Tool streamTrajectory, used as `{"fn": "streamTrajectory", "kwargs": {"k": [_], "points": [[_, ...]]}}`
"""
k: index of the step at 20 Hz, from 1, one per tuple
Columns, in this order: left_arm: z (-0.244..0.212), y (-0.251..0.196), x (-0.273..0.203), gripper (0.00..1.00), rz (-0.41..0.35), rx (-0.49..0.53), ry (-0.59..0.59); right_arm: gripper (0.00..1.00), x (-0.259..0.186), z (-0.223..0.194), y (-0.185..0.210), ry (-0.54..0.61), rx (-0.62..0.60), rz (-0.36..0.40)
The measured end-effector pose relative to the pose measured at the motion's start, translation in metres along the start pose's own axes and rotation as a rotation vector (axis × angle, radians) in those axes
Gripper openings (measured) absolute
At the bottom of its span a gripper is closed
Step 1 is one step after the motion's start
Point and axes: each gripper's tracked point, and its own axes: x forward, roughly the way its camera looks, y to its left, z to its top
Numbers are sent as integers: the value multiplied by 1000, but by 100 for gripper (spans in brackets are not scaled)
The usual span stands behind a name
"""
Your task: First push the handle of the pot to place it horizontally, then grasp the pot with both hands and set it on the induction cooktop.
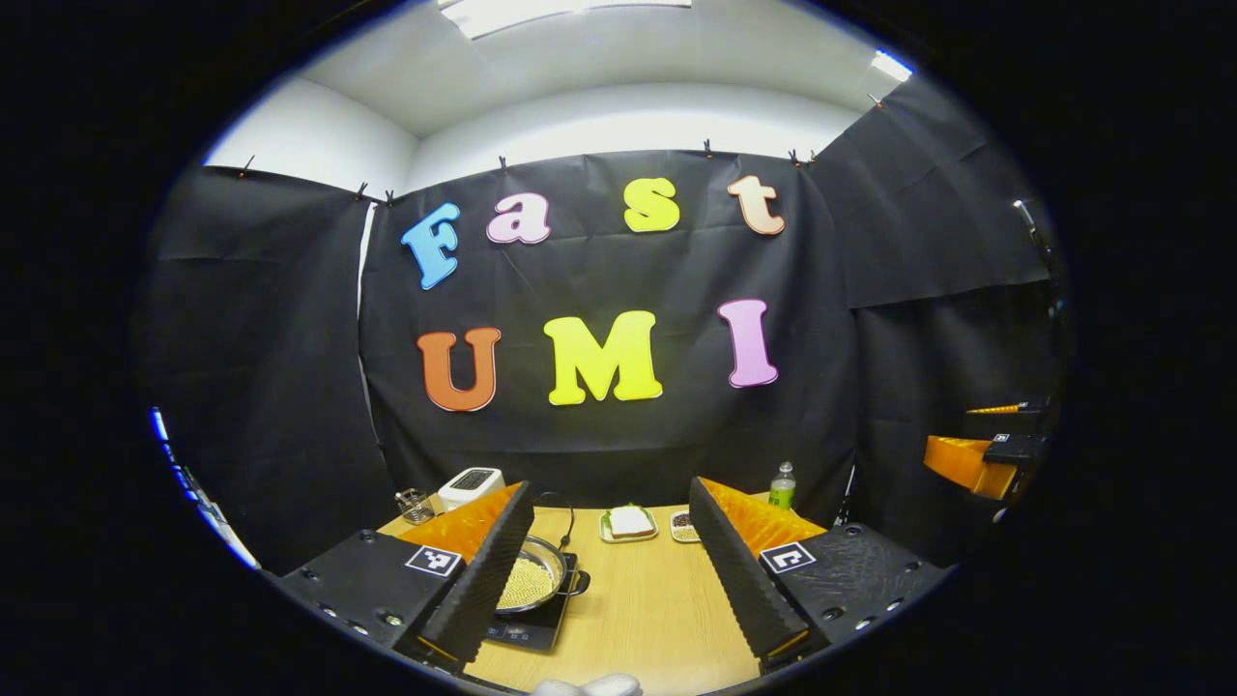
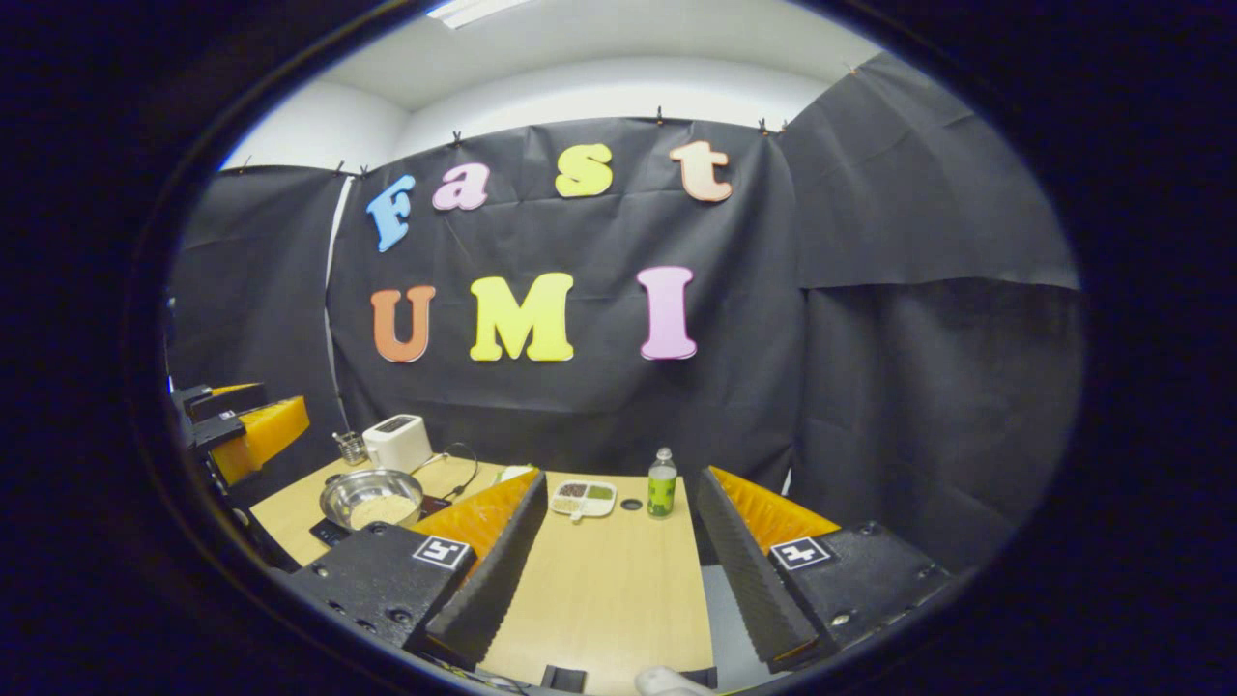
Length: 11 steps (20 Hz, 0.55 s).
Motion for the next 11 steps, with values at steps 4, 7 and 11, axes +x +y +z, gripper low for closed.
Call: {"fn": "streamTrajectory", "kwargs": {"k": [4,7,11], "points": [[6,7,-3,96,17,-2,-11,98,-6,15,-10,-41,23,-20],[8,7,-3,96,21,-7,-14,97,-8,20,-17,-57,27,-32],[12,2,-3,96,14,-9,-20,98,-7,15,-21,-47,40,-35]]}}
